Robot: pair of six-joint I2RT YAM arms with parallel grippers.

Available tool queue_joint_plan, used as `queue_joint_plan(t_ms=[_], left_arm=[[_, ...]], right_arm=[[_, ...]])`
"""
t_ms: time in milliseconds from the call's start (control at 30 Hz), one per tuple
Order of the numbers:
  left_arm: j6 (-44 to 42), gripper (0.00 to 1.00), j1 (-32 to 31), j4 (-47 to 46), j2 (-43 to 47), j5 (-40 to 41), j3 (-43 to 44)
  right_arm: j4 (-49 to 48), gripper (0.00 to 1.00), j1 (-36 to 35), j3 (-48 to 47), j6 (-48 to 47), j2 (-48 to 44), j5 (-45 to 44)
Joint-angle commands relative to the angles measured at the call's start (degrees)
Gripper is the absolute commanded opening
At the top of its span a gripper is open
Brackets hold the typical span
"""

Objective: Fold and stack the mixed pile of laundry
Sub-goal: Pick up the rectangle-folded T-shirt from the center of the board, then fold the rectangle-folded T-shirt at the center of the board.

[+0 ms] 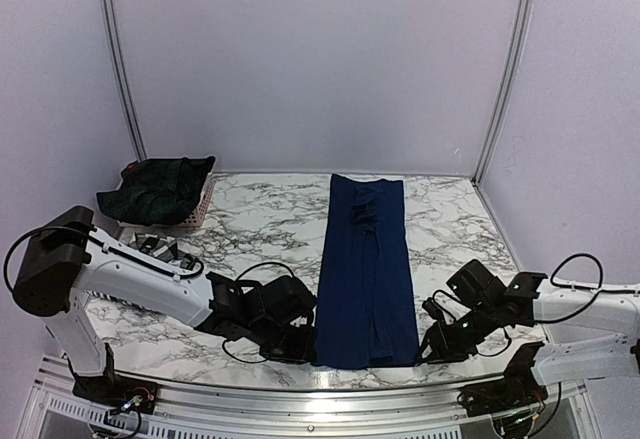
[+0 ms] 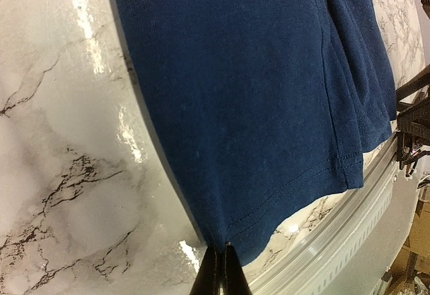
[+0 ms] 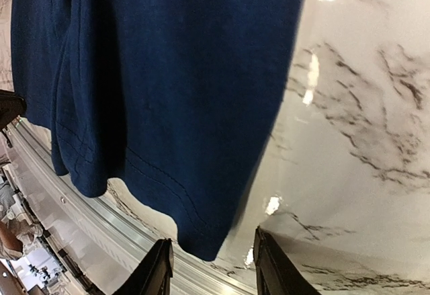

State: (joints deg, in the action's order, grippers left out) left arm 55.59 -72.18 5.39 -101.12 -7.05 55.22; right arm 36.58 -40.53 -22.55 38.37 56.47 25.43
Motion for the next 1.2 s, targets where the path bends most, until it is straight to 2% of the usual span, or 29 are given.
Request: queue_joint_plan(t_ms=[0,100,133,233,267,500,633,733,933,1167], left_arm=[[-0.3,0.0,-0.5,0.7,-0.7,-1.0,0.8],[-0.8,0.0,-0.6,0.6,-1.7,-1.6,1.6],[-1.0,0.0,-0.5,0.6,-1.8,-1.8,1.9],[-2.1,0.0,-0.9,0.5,-1.8,-2.5,2.5],[-2.3,0.0,-1.1,0.5,-1.5,-2.7,2.4],[-2.2,0.0,-4.2,0.4,3.7,-3.8,0.3],[-2.4,0.0,-3.3,0.5,5.6,-3.3,1.2],[-2.9,0.0,-0.4,0.5,5.3,-3.4,2.6],[-6.0,0.0,8.1,0.5,3.3,-5.6,5.7],[-11.9,0.0,17.5,4.4,-5.1,-9.0,18.0]], right_arm=[[-4.9,0.42,-0.1,-1.0,-0.5,3.3,0.2],[-8.1,0.34,-0.1,0.1,-0.6,4.9,2.9],[-8.8,0.29,-0.1,0.5,-0.6,5.1,3.7],[-9.6,0.03,-0.1,1.1,-0.7,4.3,6.1],[-9.1,0.0,-0.1,1.1,-0.7,3.5,6.5],[-2.4,0.0,-0.2,0.2,-1.2,-5.9,9.4],[-1.6,0.0,0.0,-1.8,-1.4,-6.5,8.4],[-1.9,0.0,2.1,-4.7,-3.2,-3.0,7.2],[-2.9,0.0,10.5,-13.5,-9.0,6.1,6.6],[-6.2,0.0,17.6,-24.0,-14.3,21.3,6.7]])
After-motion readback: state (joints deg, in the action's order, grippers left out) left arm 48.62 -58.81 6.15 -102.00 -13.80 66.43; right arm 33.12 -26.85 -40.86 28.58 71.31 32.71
